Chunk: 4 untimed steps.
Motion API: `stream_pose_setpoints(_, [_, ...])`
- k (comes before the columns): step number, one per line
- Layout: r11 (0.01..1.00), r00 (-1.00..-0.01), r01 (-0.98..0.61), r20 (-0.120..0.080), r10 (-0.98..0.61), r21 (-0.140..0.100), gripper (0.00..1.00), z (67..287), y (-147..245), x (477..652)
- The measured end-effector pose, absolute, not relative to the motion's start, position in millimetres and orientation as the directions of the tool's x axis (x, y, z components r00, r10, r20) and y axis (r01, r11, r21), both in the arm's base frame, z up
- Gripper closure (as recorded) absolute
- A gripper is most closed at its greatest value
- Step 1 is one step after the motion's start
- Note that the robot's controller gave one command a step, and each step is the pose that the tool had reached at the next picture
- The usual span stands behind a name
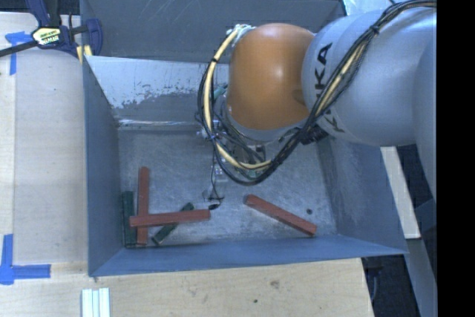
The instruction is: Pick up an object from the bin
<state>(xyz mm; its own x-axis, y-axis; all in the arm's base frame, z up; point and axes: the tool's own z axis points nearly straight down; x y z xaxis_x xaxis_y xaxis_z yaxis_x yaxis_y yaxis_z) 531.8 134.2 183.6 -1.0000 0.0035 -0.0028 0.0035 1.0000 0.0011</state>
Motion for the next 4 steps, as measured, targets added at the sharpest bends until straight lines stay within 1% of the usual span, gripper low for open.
stream_pose_setpoints(1, [0.958,-0.958,-0.288,0.004,-0.288,0.000,0.00,69,142,503.0])
stream_pose_setpoints(2, [0.958,-0.958,-0.285,-0.002,-0.285,0.000,1.00,72,142,505.1])
stream_pose_setpoints(3, [0.914,-0.914,-0.405,-0.012,-0.405,-0.003,1.00,229,125,552.2])
stream_pose_setpoints(4, [0.915,-0.915,-0.405,-0.004,-0.405,0.000,0.00,224,125,549.9])
